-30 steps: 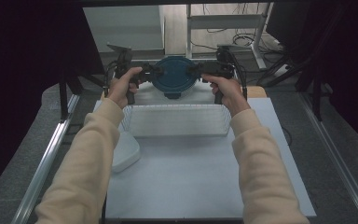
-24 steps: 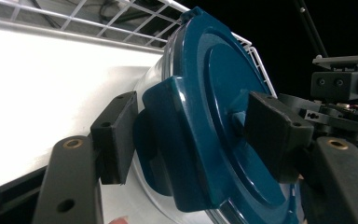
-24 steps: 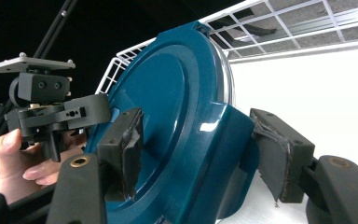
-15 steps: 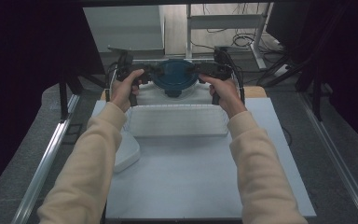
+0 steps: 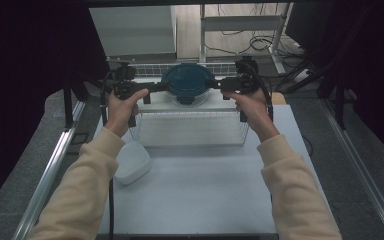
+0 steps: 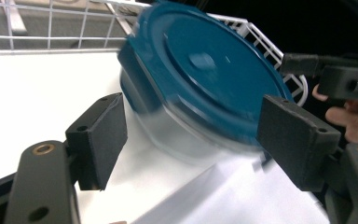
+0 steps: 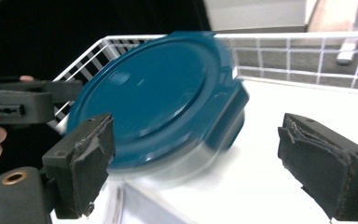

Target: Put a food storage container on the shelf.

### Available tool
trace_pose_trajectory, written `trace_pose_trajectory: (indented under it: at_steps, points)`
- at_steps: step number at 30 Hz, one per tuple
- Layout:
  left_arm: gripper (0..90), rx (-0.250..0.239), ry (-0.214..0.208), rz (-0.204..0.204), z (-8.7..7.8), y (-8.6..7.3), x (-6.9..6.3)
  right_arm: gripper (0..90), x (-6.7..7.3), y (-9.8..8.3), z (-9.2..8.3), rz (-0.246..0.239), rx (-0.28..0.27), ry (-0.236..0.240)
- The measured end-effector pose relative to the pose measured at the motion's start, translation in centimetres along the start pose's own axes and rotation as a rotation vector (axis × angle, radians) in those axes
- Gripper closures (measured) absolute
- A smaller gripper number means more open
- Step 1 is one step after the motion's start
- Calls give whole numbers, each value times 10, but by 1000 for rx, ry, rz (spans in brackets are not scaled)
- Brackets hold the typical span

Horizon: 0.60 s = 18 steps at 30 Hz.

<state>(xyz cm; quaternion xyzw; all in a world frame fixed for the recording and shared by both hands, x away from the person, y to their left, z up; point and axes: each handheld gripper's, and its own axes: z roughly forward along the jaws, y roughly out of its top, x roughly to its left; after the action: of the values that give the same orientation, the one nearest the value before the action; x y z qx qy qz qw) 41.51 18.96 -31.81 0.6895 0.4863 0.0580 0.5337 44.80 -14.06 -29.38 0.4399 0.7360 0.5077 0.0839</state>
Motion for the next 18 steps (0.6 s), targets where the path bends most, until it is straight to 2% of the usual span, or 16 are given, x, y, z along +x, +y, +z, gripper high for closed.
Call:
trace_pose_trajectory:
  at_steps: [1, 3, 7, 8, 10, 13, 15, 16, 17, 18]
  points:
    - [248, 4, 8, 29, -5, -6, -3, 121, 1, -3, -3, -6, 0, 8]
    - [253, 4, 15, 60, -11, -17, -8, 135, 4, -13, -11, -35, 8, 20]
    - [268, 5, 15, 101, -21, -40, -14, 173, 9, -34, -26, -104, -1, 13]
    - [272, 11, 7, 117, -25, -52, -16, 180, 10, -43, -32, -120, 0, 13]
    - [271, 13, 8, 127, -27, -57, -17, 184, 10, -50, -36, -124, 1, 16]
    - [272, 24, 2, 154, -33, -81, -21, 190, 10, -68, -45, -129, 4, 25]
    - [271, 40, 11, 163, -34, -96, -22, 199, 9, -80, -51, -116, -3, 50]
    - [270, 51, 22, 170, -34, -107, -22, 202, 7, -91, -56, -112, -2, 53]
    - [270, 51, 22, 170, -34, -107, -22, 202, 7, -91, -56, -112, -2, 53]
    - [270, 61, 34, 179, -35, -113, -22, 203, 4, -102, -61, -102, -8, 54]
